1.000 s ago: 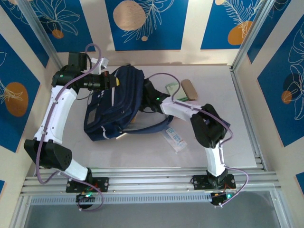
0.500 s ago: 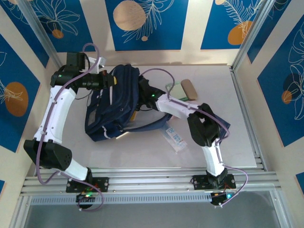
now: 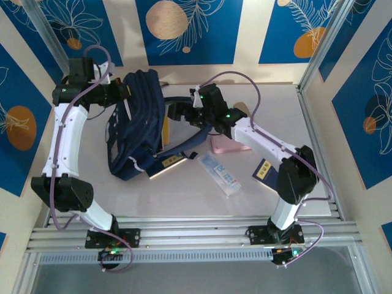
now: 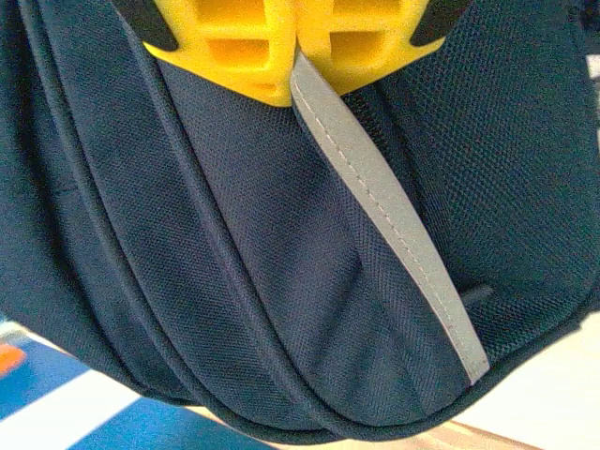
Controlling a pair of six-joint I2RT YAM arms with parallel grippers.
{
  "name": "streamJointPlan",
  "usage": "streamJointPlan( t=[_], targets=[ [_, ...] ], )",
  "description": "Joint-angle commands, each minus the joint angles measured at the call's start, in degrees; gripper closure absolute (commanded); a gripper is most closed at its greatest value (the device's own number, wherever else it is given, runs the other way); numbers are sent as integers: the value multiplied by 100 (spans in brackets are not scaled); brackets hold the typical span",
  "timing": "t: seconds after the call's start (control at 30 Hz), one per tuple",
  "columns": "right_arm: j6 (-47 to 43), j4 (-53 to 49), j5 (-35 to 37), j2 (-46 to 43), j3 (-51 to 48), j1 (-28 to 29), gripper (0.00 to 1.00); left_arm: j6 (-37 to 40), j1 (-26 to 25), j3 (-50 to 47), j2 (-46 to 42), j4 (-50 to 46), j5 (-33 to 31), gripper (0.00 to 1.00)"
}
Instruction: Pack the student bag
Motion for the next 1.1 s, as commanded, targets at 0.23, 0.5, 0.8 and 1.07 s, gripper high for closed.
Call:
streamJointPlan(
  t=[0.23,0.5,0.8,1.07],
  targets=[
    [-912,-136,171,-978,-1217,180,8,352,236,1981,1378,741,-1775,100],
    [-1213,-340,-142,-20,-1220,501,14,17,219,1810,2258,856,-1084,88],
    [-1050,-1282,-151,1567,-99,422,19,-1043,115,-673,717,1440,-825,50],
    [-1162,-1807,-421,2599,871,125,20,-2370,-1,-4721,-1899,2501,-624,48]
  ],
)
